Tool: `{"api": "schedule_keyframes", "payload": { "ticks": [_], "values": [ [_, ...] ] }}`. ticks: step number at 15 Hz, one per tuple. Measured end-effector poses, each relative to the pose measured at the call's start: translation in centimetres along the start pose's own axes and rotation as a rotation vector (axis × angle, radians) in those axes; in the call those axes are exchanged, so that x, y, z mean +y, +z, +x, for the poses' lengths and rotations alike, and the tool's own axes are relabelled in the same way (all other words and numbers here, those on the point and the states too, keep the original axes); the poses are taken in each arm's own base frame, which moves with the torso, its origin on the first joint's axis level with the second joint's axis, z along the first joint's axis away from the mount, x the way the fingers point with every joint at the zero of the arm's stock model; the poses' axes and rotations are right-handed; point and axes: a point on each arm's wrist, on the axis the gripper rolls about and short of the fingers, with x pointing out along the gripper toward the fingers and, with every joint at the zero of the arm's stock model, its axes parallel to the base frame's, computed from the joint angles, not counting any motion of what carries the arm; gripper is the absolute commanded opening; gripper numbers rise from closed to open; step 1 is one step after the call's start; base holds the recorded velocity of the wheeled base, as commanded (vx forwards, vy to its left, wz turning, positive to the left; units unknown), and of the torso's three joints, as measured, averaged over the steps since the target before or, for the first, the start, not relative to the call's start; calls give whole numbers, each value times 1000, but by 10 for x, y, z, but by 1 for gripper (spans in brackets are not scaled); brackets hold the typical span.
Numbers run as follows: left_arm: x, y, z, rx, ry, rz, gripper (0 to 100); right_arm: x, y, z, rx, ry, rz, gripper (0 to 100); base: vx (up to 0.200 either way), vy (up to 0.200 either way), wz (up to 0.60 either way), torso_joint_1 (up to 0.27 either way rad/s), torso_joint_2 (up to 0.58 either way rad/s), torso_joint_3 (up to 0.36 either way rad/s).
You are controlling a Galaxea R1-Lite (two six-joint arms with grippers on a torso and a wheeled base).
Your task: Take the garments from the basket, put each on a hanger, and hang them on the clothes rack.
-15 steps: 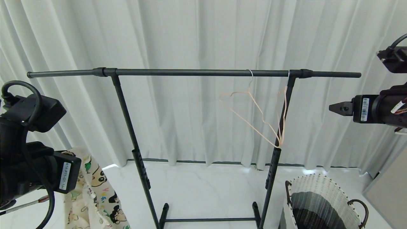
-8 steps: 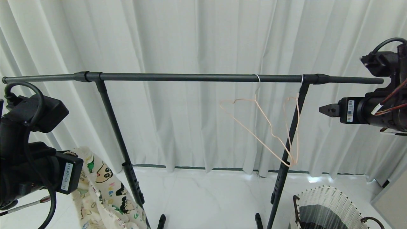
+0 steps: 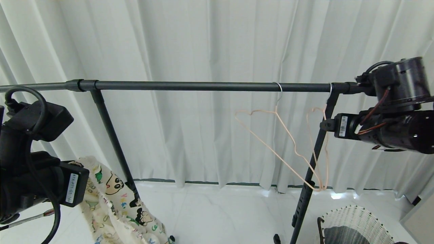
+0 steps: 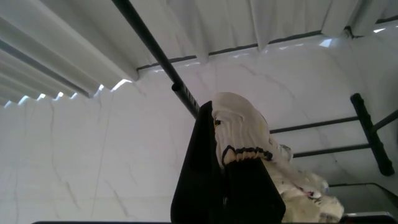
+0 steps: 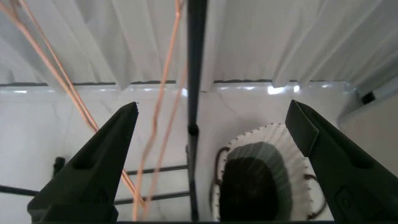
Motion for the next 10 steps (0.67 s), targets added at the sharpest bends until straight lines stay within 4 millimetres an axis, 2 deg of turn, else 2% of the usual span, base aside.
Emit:
{"api": "schedule_keyframes", "payload": {
  "ticks": [4, 10],
  "values": [
    [1, 0, 0, -1, 2, -2, 0, 15, -17, 27, 44, -54, -10, 100, 0, 0, 0, 0, 0, 0],
    [1, 2, -1, -18, 6, -10, 0, 20, -30, 57, 82, -85, -28, 100, 0, 0, 0, 0, 0, 0]
  ]
}}
